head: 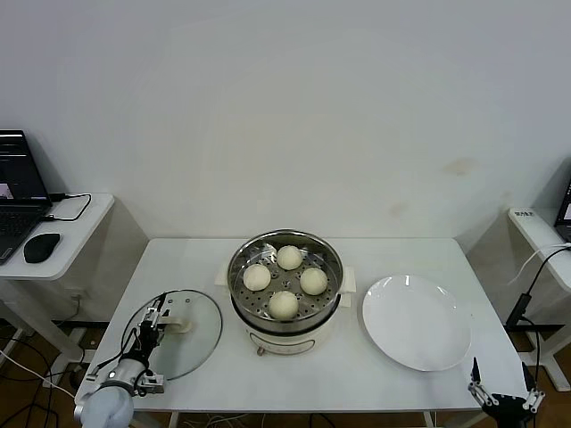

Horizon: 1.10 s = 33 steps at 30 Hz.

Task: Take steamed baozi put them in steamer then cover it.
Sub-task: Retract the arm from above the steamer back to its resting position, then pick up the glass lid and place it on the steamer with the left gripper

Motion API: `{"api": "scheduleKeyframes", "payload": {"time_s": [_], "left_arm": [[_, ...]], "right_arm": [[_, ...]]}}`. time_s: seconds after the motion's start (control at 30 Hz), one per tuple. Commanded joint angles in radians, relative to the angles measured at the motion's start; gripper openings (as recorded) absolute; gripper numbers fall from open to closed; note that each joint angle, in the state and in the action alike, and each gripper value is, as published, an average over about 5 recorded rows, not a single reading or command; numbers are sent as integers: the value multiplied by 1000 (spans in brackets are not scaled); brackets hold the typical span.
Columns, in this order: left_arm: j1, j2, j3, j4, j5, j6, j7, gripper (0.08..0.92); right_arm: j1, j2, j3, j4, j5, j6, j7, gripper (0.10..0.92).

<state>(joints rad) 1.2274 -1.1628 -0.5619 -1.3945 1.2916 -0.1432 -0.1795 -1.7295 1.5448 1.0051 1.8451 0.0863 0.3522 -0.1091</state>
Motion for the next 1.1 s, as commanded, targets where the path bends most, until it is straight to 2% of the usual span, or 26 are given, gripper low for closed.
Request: {"api": "scheduleKeyframes", "payload": {"time_s": [0.03,0.37,0.57,0.83,1.1], "left_arm": [[-9,-3,1,44,-30,-10,-7,602],[8,-10,-20,62,-97,-56,-86,299],[51,-2,-46,-26,-144,-66,-128,153],[166,27,-94,-244,-207,-10,-118,143],[281,79,-153,-516,-317,183,11,143]], "right_arm": [[0,3,-2,-2,-4,2,0,823],[3,2,-24,2,-17,4,-1,823],[4,-1,-46,4,-31,7,-2,823],[7,-7,-73,13,-44,8,-3,823],[5,-23,-87,18,-51,14,-4,823]]}}
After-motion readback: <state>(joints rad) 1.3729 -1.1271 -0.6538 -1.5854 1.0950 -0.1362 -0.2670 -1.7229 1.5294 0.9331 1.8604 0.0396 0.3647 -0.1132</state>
